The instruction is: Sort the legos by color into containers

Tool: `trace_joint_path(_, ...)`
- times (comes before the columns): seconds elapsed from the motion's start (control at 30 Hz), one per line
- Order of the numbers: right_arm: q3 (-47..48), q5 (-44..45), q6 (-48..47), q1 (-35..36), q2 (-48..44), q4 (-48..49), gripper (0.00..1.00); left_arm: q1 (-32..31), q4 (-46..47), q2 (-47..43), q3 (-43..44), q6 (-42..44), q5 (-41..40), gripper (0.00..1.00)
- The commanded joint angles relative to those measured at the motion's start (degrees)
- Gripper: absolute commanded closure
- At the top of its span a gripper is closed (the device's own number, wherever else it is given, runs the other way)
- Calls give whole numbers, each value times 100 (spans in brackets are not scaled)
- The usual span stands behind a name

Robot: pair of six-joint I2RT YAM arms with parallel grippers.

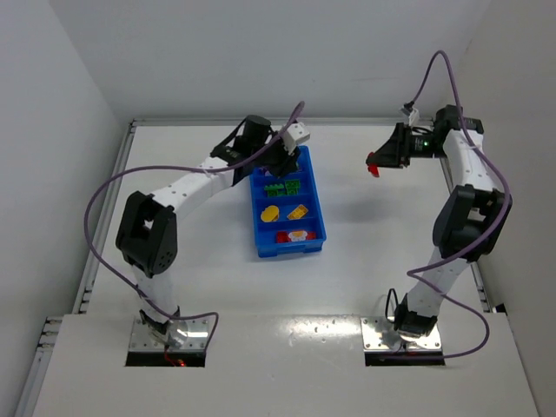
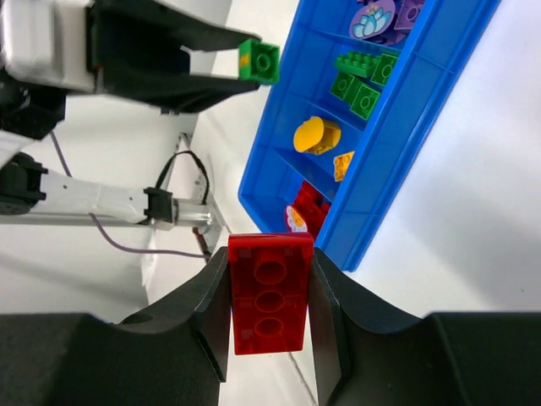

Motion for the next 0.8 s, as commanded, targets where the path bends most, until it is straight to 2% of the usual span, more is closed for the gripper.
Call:
trace_joint_path(0.0, 128, 148, -217, 11, -356, -17, 100, 236, -491, 370, 332, -572, -71, 95)
trace_joint_path(0.23, -57, 272, -217, 64, -540, -17, 100, 448, -625, 818, 570, -960, -10, 82)
trace_joint_path(0.5, -57, 378, -217, 64, -540, -17, 100, 553, -897, 1258, 807, -1021, -10, 74)
trace_joint_path(0.73, -57, 483, -269, 64, -540, -17, 100, 606, -1126, 1425, 807, -890, -62, 55)
trace_joint_path(0.77, -57, 483, -269, 116, -540, -17, 100, 606, -1178, 1425, 807, -829, 7, 46)
